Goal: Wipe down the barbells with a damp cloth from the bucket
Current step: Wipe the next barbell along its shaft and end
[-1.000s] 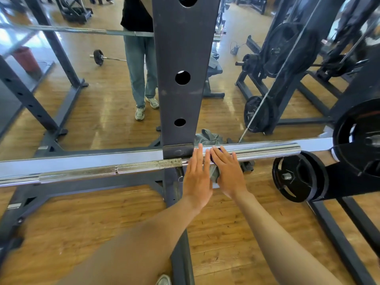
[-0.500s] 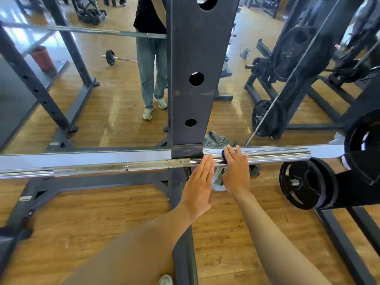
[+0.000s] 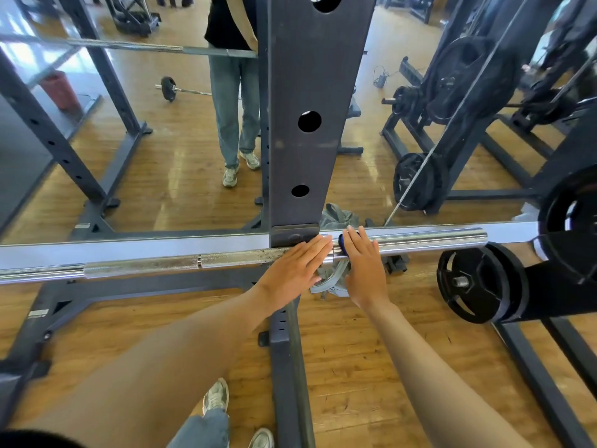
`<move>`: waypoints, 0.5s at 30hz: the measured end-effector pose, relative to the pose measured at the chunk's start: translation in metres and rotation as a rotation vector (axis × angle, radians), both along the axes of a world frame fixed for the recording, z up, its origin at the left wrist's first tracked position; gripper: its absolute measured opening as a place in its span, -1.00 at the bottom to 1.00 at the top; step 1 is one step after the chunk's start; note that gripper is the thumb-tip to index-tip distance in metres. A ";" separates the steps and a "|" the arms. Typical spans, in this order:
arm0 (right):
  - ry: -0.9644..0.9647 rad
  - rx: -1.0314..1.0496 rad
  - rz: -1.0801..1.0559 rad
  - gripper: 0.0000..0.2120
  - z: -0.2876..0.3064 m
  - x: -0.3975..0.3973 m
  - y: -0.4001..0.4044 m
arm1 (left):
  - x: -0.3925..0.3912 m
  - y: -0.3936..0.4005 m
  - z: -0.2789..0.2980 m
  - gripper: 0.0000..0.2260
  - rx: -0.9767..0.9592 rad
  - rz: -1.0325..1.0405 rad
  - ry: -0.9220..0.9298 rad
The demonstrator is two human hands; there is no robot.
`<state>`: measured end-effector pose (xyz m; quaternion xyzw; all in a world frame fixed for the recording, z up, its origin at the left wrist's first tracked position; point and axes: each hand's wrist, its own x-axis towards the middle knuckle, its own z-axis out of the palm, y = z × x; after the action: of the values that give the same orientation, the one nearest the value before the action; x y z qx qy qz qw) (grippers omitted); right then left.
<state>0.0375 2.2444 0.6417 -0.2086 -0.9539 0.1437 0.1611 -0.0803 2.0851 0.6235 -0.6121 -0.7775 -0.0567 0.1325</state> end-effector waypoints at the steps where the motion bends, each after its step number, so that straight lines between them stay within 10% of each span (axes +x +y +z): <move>1: 0.001 -0.002 0.053 -0.16 -0.004 0.002 -0.003 | 0.002 0.001 -0.002 -0.30 0.025 0.011 -0.008; 15: 0.013 0.014 -0.035 -0.14 0.000 0.006 0.009 | -0.009 -0.003 0.004 -0.33 0.036 -0.077 0.177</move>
<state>0.0438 2.2531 0.6413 -0.2234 -0.9499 0.1356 0.1715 -0.0896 2.0820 0.6274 -0.6418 -0.7375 -0.0217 0.2094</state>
